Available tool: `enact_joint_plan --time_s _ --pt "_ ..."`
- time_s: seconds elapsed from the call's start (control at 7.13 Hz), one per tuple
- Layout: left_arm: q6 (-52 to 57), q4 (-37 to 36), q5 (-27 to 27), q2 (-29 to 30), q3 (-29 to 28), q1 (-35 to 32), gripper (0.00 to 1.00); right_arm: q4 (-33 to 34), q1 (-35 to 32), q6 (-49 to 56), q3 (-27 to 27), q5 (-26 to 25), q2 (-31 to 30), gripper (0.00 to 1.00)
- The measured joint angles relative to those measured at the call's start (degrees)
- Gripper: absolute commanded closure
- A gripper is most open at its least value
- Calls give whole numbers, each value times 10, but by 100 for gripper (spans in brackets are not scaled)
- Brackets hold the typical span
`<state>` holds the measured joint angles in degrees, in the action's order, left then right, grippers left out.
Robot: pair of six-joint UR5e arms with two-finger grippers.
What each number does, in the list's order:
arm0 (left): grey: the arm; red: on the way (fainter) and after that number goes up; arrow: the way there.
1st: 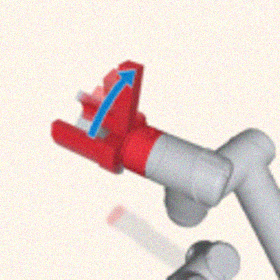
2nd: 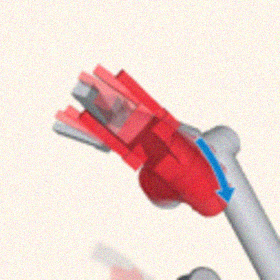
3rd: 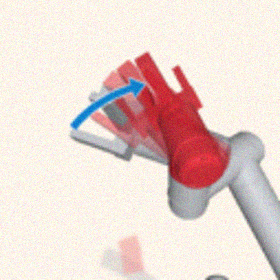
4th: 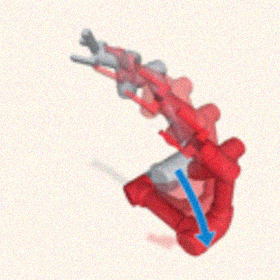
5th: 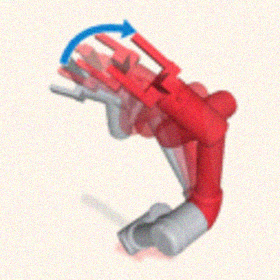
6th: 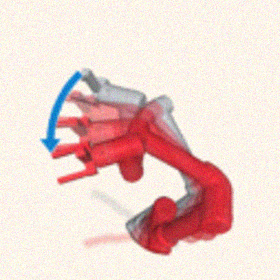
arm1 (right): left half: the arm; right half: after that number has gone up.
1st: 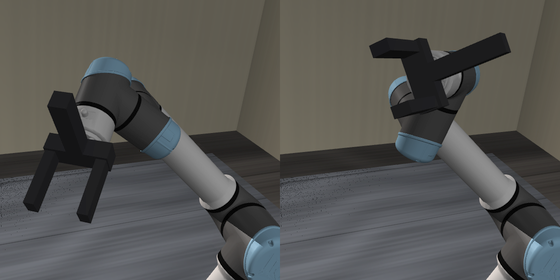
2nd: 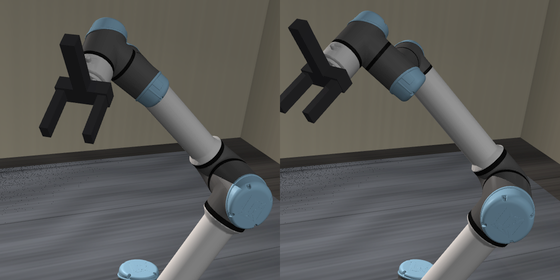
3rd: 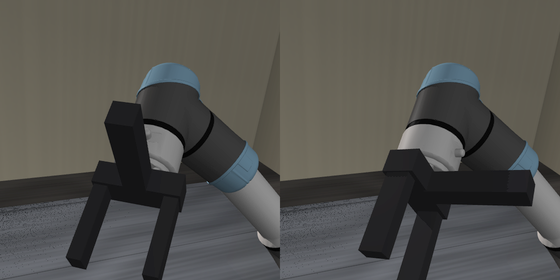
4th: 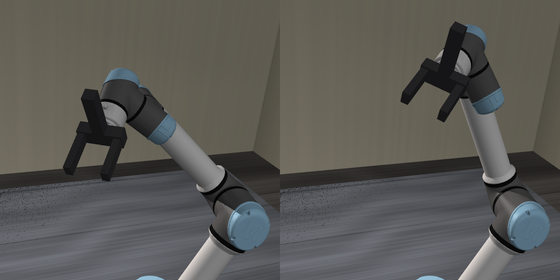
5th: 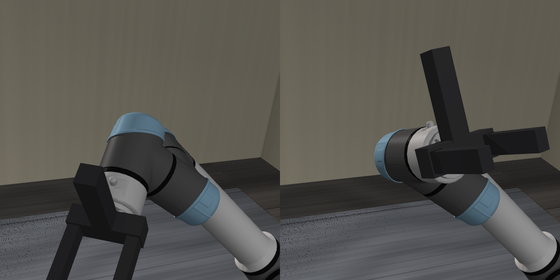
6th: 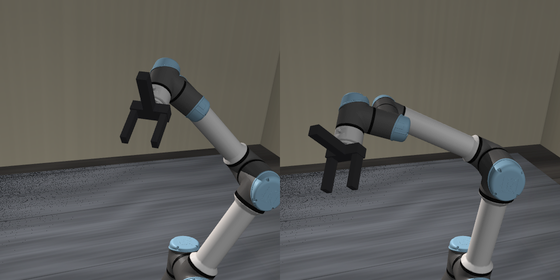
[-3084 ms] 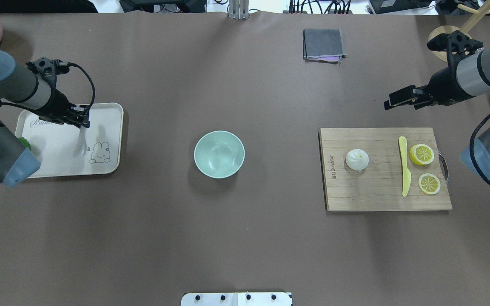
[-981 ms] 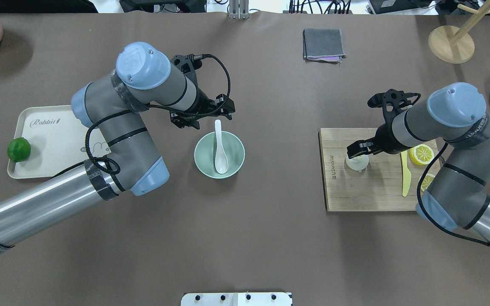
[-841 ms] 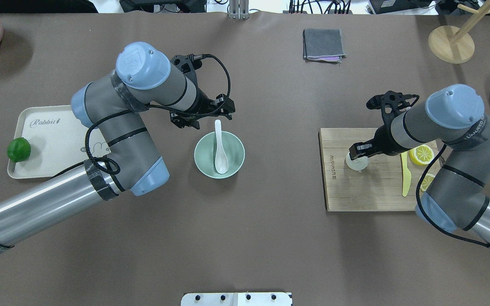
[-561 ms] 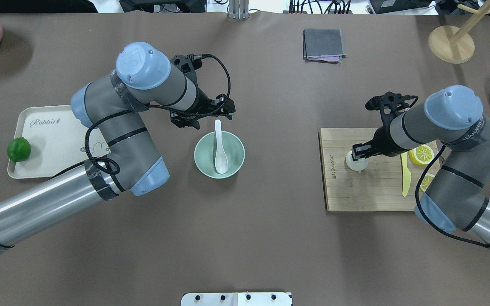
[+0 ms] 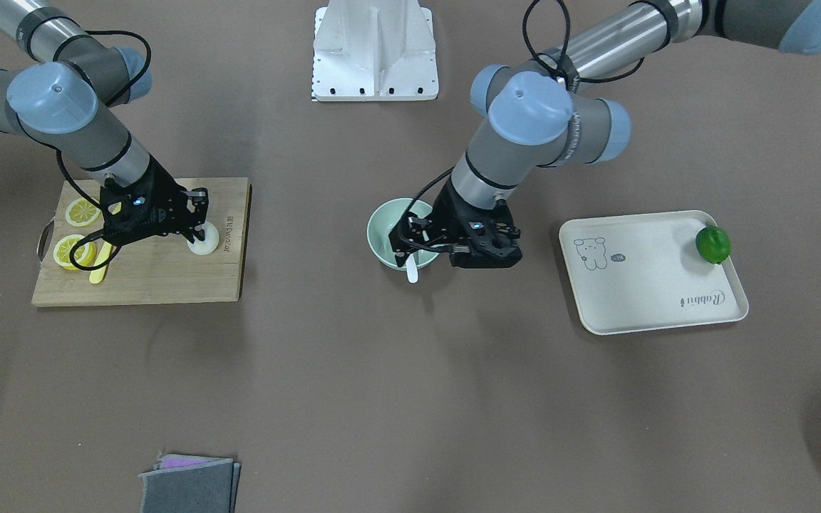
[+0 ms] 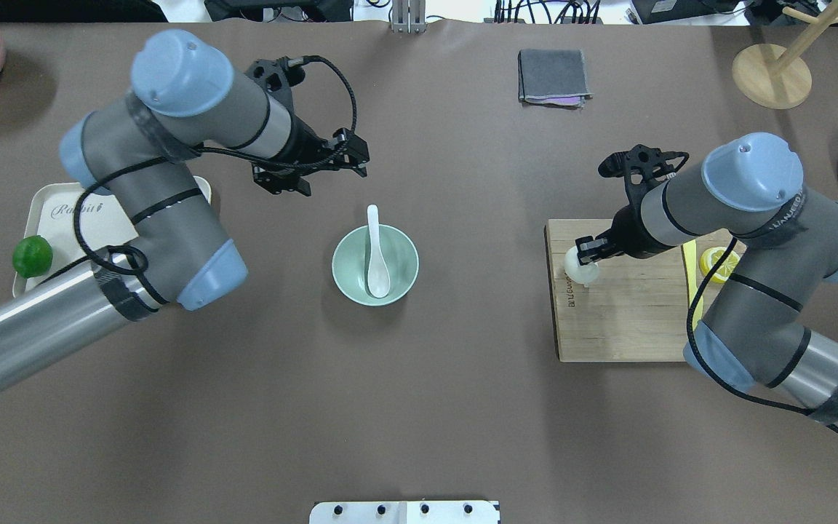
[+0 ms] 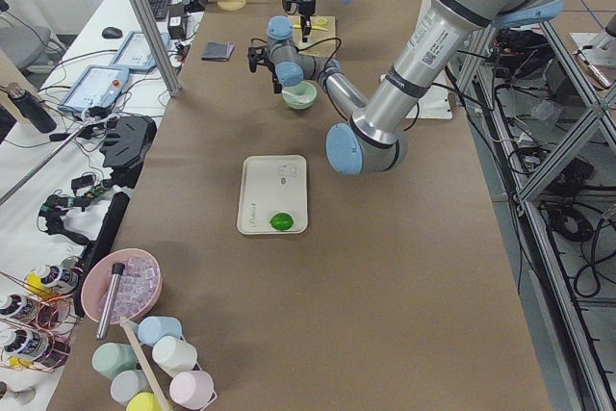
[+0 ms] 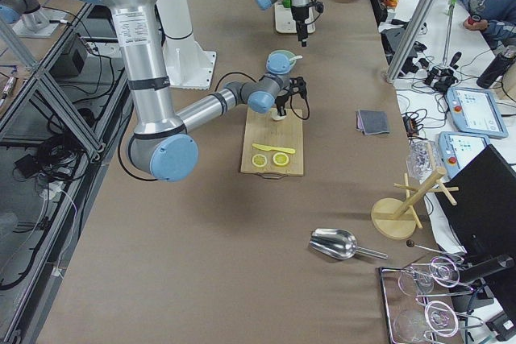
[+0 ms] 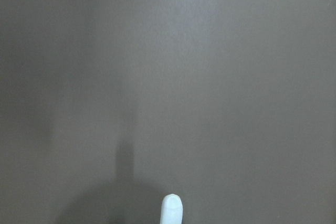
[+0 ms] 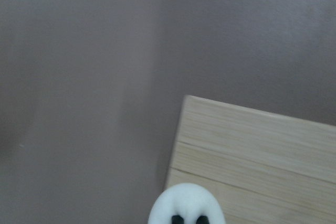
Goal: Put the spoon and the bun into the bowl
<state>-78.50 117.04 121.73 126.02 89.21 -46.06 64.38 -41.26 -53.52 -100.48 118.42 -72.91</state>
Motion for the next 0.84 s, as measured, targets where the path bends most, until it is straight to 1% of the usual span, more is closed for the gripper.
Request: enact_joint_plan --time_s 0.14,0.28,0.42,0.56,0.7,0.84 --pt "39 0 65 -48 29 -65 2 37 5 -31 -2 -7 54 100" --pt "99 0 114 -95 44 -121 2 84 21 -69 -3 -25 116 100" --pt "166 1 140 -142 51 -164 2 120 49 -115 1 -56 175 100" --pt "223 3 154 -186 54 -203 2 139 79 -153 11 -90 220 100" --pt "265 3 163 -218 55 -233 2 145 105 -179 33 -124 258 97" --pt "287 2 166 -235 57 -249 2 145 120 -193 63 -147 287 80"
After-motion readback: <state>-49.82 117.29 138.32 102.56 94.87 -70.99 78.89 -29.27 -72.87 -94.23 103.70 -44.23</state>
